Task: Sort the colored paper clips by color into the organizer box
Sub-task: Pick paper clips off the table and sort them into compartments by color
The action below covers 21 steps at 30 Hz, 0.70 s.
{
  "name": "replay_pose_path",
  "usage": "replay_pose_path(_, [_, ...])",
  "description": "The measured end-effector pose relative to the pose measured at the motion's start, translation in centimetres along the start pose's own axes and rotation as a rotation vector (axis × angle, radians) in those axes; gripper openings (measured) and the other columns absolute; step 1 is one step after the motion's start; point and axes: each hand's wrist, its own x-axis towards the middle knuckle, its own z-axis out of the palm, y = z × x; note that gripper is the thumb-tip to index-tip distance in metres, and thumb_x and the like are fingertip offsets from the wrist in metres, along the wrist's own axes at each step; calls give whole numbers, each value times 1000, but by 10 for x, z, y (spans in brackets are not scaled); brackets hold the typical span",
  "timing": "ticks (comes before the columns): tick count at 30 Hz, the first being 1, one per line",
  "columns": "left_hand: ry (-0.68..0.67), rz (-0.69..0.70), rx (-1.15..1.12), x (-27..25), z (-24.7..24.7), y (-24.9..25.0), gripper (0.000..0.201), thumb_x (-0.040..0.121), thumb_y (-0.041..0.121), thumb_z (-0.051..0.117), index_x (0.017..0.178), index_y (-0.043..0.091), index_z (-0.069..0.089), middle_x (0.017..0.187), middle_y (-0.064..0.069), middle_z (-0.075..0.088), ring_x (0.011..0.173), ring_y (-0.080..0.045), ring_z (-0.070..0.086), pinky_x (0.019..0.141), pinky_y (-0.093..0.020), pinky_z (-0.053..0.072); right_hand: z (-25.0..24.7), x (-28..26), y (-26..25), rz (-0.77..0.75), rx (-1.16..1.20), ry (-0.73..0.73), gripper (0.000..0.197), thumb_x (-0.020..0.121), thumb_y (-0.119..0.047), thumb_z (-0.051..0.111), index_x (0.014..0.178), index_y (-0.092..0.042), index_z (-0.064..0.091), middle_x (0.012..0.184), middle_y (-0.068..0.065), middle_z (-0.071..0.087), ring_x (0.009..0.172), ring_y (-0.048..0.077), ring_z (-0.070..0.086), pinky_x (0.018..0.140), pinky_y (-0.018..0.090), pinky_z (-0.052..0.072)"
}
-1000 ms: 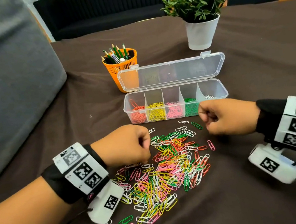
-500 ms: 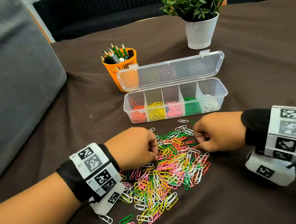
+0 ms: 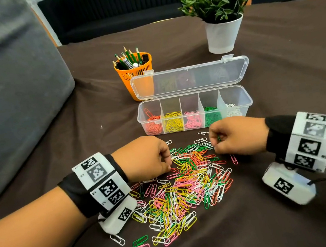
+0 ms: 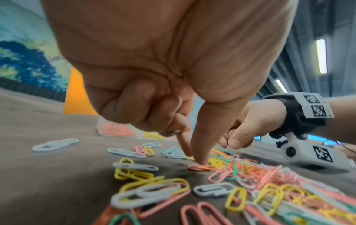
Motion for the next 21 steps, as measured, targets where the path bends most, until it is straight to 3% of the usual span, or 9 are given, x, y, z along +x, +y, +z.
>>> replay_pose_path(4, [30,23,109,-1,3,6,14,83,38,74,94,30,70,68,18,54,63,6,49,54,-14,30,8,2,-10,-43,-234,6,8,83,-32,65,84,-25,64,73,-12,57,69,7,52,68,26,45])
replay_pose_path(7, [19,46,150,-2,3,6,12,84,38,72,92,30,70,69,17,55,64,4,50,55,-16,34,8,3,-14,-51,-224,-6,7,83,-29,64,80,-23,65,74,-9,60,66,6,53,66,24,44])
replay_pose_path(10, [9,73,185,-3,4,6,8,85,34,66,87,27,68,69,13,58,65,-3,53,57,-21,39,7,4,-12,-47,-216,-13,8,81,-24,61,76,-18,62,72,-6,60,66,14,53,66,27,47])
replay_pose_path(12, [-13,56,101,-4,2,4,10,85,30,62,82,22,66,65,11,59,60,-3,53,57,-21,41,3,4,-8,8,-62,-28,15,81,-21,61,69,-17,53,65,-4,53,59,14,47,60,29,45])
replay_pose_path(15, [-82,-64,-611,-7,-3,-2,11,67,28,65,66,18,60,62,4,56,49,-8,45,47,-20,35,-10,-1,1,157,825,-106,16,82,-12,49,66,-14,45,65,8,47,48,15,43,40,21,34])
replay_pose_path(17, [-77,-107,-1108,-10,-8,-5,12,54,20,60,64,16,53,68,-8,55,47,-11,42,41,-18,30,-20,-5,10,159,1298,-89,11,78,-10,54,69,-13,48,71,12,53,48,15,49,36,19,36])
replay_pose_path(19, [-69,-99,-1402,-11,-14,-6,12,56,9,51,66,14,49,71,-10,53,47,-12,39,39,-18,30,-28,-6,17,88,1470,-97,34,53,-18,79,76,-14,54,73,10,57,49,14,49,38,19,36])
replay_pose_path(20, [-64,-81,-1481,-10,-19,-6,13,55,6,50,66,14,50,71,-11,52,48,-12,39,38,-19,31,-31,-6,18,72,1490,-108,49,39,-17,84,79,-14,57,72,8,56,50,13,45,38,19,33])
replay_pose_path(21, [-57,-57,-1528,-9,-22,-5,15,54,6,51,67,13,51,72,-11,52,48,-13,40,39,-20,32,-32,-5,17,74,1481,-109,52,35,-13,83,80,-13,57,69,6,52,50,12,40,39,18,28])
